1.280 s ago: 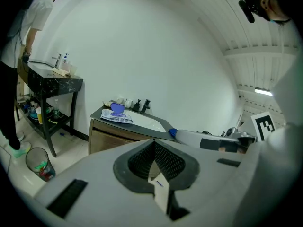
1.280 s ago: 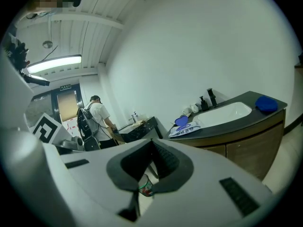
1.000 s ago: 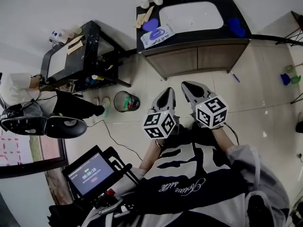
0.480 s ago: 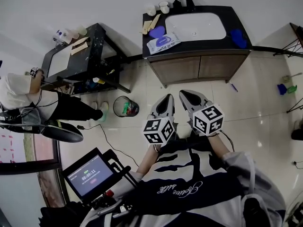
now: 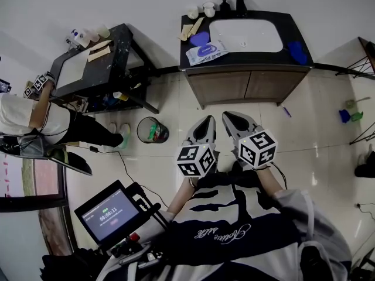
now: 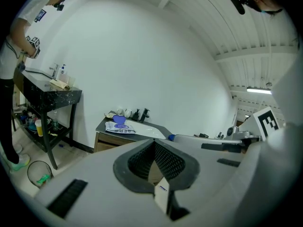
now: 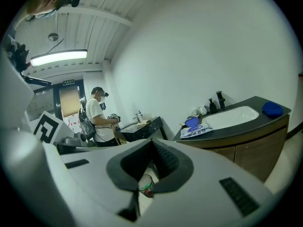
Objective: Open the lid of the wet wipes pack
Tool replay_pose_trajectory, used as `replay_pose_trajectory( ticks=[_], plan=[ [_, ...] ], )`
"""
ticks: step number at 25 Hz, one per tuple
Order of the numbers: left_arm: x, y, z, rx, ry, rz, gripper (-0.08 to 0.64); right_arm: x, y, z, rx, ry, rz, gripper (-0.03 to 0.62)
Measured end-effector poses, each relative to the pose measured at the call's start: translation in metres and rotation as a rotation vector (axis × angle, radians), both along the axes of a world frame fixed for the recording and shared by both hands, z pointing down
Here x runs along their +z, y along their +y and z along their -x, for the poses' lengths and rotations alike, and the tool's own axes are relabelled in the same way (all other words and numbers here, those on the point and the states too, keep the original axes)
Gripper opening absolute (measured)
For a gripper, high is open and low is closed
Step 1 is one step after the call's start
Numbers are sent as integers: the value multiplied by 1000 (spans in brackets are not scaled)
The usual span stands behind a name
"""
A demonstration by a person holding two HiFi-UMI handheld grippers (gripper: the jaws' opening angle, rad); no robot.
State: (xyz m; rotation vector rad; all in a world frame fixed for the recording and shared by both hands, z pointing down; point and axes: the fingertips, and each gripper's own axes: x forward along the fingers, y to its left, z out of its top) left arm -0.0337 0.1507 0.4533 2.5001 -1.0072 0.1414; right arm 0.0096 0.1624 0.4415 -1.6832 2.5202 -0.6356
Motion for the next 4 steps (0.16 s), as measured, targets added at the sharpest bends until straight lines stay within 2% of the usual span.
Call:
replay_pose_trajectory(
  ticks=[4],
  plan=[
    [10, 5, -2, 6, 8, 5, -2, 9, 4, -1, 2, 5, 0, -2]
  ],
)
